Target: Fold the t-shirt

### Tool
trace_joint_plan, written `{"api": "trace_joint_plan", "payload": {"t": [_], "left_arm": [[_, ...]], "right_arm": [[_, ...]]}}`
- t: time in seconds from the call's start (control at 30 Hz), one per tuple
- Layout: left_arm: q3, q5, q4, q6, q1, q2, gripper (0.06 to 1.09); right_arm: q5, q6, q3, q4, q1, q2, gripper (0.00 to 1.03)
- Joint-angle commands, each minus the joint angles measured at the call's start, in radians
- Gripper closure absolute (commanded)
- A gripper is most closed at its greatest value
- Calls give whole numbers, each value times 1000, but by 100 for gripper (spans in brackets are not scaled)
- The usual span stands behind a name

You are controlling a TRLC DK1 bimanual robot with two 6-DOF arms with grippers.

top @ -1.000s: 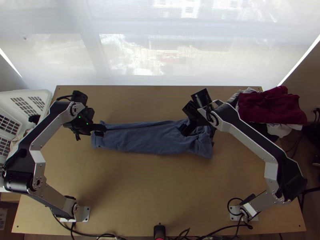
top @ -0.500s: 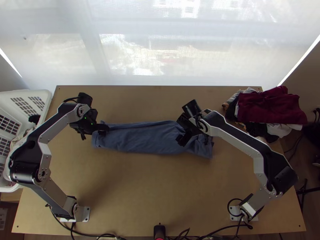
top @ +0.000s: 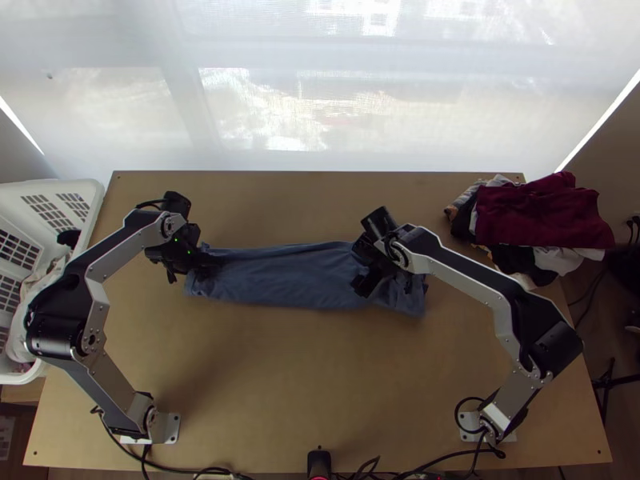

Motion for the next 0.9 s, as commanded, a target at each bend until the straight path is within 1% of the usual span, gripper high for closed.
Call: {"api": "trace_joint_plan", "payload": {"t": [0.0, 0.07, 0.1, 0.27, 0.6, 0.77, 0.87], "left_arm": [[-1, 33, 4, 3, 1, 6, 92], [3, 35, 2, 3, 1, -5, 103], [8, 35, 1, 3, 3, -13, 105], [80, 67, -59, 7, 3, -57, 105], [345, 201, -215, -11, -46, -89, 105], [439, 262, -246, -20, -115, -94, 105], [480, 285, -251, -28, -151, -94, 105]], "right_arm": [[3, 6, -33, 16, -2, 6, 4], [3, 8, -45, 19, -2, 6, 4], [3, 8, -50, 21, -2, 6, 4], [3, 9, -59, 24, 3, 4, 4], [14, 12, -68, 40, 13, 46, 4], [14, 12, -57, 40, 12, 38, 4], [14, 17, -34, 11, 1, 3, 4]]}}
